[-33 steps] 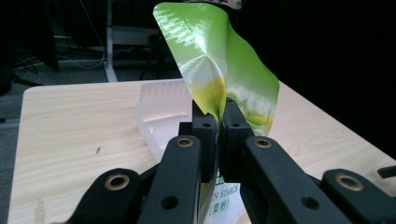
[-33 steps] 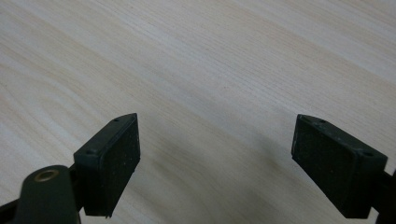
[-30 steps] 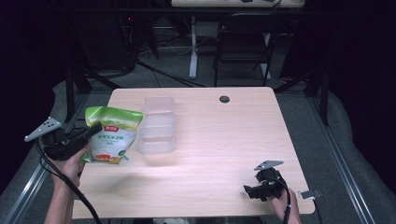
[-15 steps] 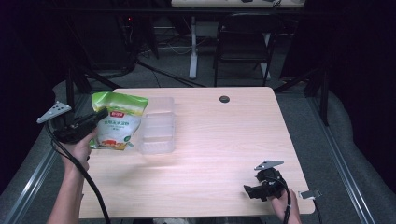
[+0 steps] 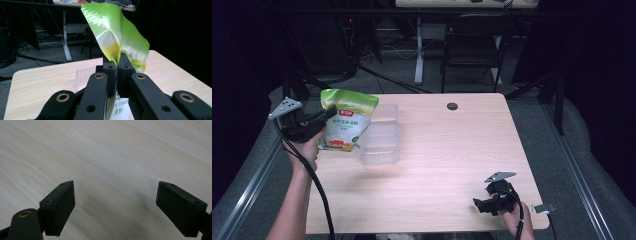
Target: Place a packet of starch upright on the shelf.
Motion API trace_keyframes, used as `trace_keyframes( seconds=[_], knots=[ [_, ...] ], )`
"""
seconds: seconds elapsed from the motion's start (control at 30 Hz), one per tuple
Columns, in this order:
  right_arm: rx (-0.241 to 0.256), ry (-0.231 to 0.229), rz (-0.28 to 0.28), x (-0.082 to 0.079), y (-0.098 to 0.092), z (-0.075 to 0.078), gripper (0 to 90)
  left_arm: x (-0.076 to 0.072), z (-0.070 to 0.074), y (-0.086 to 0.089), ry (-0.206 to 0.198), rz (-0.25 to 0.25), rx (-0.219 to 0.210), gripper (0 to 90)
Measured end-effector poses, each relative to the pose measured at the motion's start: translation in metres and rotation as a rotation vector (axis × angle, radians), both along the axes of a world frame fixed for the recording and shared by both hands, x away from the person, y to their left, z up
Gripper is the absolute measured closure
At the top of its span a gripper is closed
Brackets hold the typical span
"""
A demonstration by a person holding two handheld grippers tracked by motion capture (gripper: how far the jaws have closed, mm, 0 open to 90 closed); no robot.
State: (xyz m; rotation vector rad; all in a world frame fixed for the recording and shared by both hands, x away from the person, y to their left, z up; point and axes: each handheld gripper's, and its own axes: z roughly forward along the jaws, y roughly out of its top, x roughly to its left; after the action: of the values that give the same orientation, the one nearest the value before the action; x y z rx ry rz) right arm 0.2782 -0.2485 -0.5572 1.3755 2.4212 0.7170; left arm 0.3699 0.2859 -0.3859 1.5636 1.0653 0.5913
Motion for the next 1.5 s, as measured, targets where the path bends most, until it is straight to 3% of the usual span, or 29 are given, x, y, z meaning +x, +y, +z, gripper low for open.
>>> trace_keyframes(
  seconds=[0.4,1.03,1.23,1.5],
  knots=[
    [0.000,0.000,0.003,0.000,0.000,0.001,15.0,0.018,0.006,-0.014,-0.011,0.026,-0.028,87.5],
    [0.008,0.009,0.012,0.001,0.002,0.000,15.0,0.034,0.004,-0.035,-0.018,0.044,-0.062,87.5],
    [-0.008,0.014,0.014,0.002,0.000,0.002,15.0,0.047,0.001,-0.040,-0.020,0.053,-0.083,87.4],
    [0.008,0.007,0.006,0.001,-0.001,0.001,15.0,0.066,-0.004,-0.048,-0.018,0.057,-0.111,87.4]
  ],
)
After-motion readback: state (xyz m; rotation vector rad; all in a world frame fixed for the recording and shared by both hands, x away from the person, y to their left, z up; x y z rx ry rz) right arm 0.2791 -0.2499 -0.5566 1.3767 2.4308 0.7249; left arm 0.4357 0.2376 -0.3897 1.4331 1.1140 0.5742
